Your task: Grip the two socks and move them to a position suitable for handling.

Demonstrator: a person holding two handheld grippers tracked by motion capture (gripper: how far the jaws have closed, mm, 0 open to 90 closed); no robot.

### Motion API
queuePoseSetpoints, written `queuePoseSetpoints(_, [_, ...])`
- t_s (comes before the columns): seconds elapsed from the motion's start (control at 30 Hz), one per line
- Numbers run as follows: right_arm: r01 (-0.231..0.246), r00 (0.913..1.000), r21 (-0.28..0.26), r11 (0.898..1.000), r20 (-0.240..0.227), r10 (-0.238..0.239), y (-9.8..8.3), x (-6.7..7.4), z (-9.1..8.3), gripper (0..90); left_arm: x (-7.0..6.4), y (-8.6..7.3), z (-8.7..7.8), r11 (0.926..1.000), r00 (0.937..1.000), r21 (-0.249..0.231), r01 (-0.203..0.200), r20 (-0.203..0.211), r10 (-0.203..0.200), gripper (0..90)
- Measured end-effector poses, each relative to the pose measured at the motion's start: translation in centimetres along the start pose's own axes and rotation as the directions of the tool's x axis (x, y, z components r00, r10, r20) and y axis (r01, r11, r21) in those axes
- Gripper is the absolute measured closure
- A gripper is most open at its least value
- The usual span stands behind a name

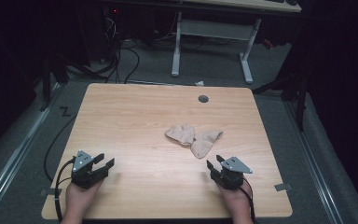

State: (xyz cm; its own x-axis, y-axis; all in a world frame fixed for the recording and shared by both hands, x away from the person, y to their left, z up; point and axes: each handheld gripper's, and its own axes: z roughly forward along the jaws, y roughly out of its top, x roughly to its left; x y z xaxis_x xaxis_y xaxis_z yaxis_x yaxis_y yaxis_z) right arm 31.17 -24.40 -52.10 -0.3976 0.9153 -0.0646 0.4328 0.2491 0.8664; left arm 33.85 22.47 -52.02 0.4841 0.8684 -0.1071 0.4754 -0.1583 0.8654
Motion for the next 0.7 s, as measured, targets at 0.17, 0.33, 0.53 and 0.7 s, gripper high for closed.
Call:
queuePoseSetpoints(0.17, [0.027, 0.9996, 0.008, 1.000, -0.010, -0.027, 0.3, 0.7, 0.2, 53.9, 0.0, 0.0, -0.1, 1.0000, 1.0000, -0.002, 0.000, 0.006, 0.000, 48.5])
queuePoseSetpoints(0.33, [0.059, 0.9977, 0.021, 0.998, -0.036, -0.058, 1.0, 1.6, 0.6, 52.8, -0.1, 0.2, 0.0, 1.0000, 0.9999, -0.002, 0.000, 0.016, 0.000, 48.4])
queuePoseSetpoints(0.53, [0.089, 0.9939, 0.034, 0.995, -0.069, -0.086, 2.6, 2.7, 1.9, 53.6, -0.3, 0.2, 0.0, 0.9999, 0.9996, 0.003, -0.013, 0.026, 0.012, 48.6])
queuePoseSetpoints(0.7, [0.101, 0.9917, 0.071, 0.992, -0.086, -0.095, 4.2, 3.4, 3.8, 54.0, -0.3, 0.3, -0.1, 0.9999, 0.9994, -0.001, -0.014, 0.031, 0.014, 48.6])
